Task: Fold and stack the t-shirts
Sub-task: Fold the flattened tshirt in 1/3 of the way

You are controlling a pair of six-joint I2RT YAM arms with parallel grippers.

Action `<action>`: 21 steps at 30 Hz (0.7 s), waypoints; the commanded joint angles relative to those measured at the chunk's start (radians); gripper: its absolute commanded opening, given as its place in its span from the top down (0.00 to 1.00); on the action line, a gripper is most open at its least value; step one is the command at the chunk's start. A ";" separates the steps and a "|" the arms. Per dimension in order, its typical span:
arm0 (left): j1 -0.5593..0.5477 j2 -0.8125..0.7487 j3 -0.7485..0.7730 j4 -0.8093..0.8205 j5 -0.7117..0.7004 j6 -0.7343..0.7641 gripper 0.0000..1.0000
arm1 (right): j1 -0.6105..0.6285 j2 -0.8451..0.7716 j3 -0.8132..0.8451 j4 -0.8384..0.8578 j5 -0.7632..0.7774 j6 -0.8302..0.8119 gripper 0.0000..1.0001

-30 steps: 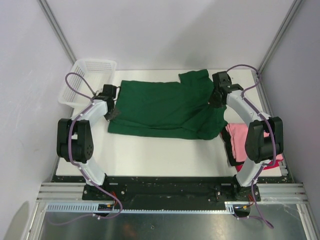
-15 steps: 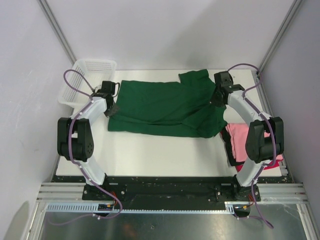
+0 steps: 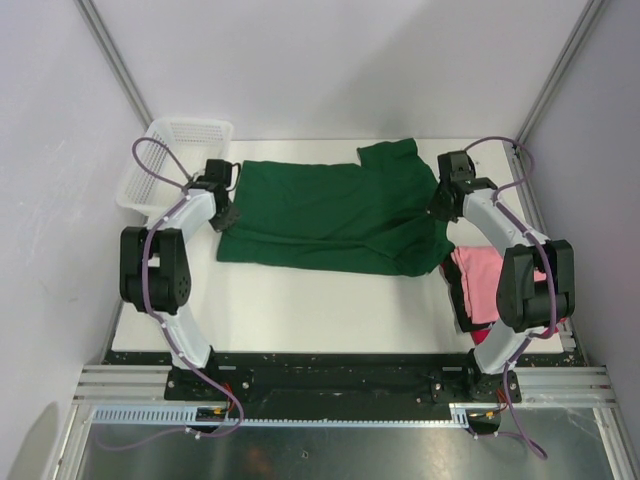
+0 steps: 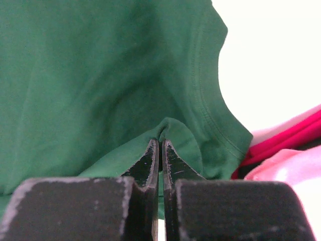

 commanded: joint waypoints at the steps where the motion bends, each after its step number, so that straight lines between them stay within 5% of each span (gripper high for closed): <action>1: 0.012 0.035 0.086 0.017 0.027 0.039 0.93 | 0.007 -0.003 0.023 0.099 -0.026 -0.027 1.00; 10: 0.021 -0.026 0.104 0.017 0.093 0.093 0.37 | 0.008 0.209 0.228 0.090 -0.052 -0.065 0.96; 13: 0.022 -0.125 0.004 0.026 0.099 0.080 0.34 | 0.011 0.264 0.312 0.030 -0.044 -0.078 0.84; 17: 0.026 -0.247 -0.155 0.040 0.091 0.031 0.41 | 0.012 0.264 0.368 -0.027 -0.045 -0.086 0.53; 21: 0.055 -0.308 -0.269 0.051 0.091 -0.019 0.49 | 0.022 0.169 0.340 -0.070 -0.058 -0.076 0.43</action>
